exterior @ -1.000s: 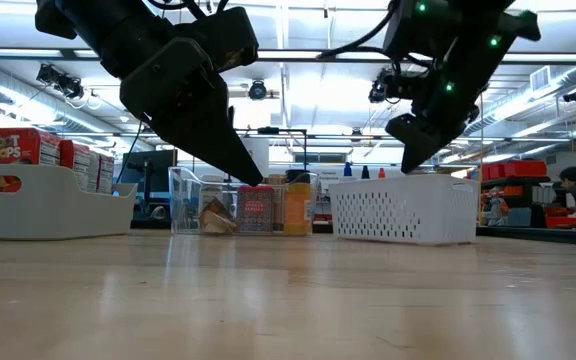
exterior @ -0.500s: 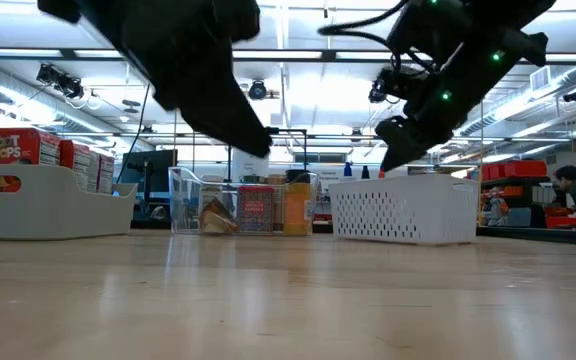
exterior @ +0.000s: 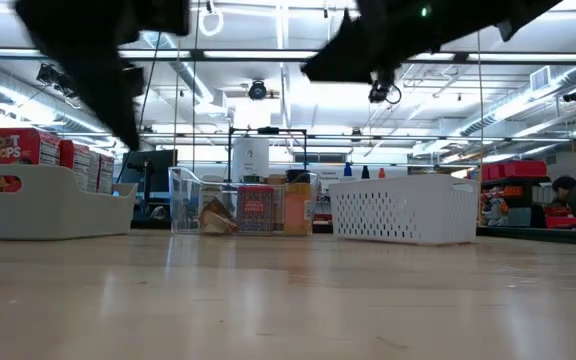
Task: Pick & Place Kitchen Items
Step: Put the black food coloring bottle into the white bin
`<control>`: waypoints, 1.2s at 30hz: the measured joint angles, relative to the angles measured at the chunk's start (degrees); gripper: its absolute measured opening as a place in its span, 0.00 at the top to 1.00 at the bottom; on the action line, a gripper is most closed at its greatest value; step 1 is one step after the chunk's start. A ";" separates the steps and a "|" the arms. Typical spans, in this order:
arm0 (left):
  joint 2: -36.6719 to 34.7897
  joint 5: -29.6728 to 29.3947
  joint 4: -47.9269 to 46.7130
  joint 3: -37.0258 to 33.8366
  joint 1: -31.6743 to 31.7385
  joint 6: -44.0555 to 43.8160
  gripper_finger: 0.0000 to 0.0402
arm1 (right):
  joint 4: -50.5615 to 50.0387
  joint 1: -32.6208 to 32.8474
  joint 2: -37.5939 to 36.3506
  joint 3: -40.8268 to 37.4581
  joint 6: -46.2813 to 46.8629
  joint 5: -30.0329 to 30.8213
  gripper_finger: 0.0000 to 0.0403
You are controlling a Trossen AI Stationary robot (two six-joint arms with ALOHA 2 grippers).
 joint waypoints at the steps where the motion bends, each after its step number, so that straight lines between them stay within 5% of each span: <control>1: 0.13 0.75 -1.53 0.00 -0.75 -3.01 0.45 | 1.68 0.04 0.00 0.00 -1.35 -3.30 0.62; 5: 0.38 2.63 -5.94 -0.04 -4.49 -13.15 0.45 | 3.65 -0.04 0.00 0.00 -3.45 -10.77 0.62; 13: 1.37 -1.09 -3.52 -2.25 -11.27 -24.53 0.45 | 3.35 -0.75 0.00 0.00 -6.57 -11.47 0.62; 36: 10.13 0.84 3.89 -5.62 -14.44 -22.98 0.45 | 2.26 -2.87 0.00 0.02 -6.02 -11.42 0.62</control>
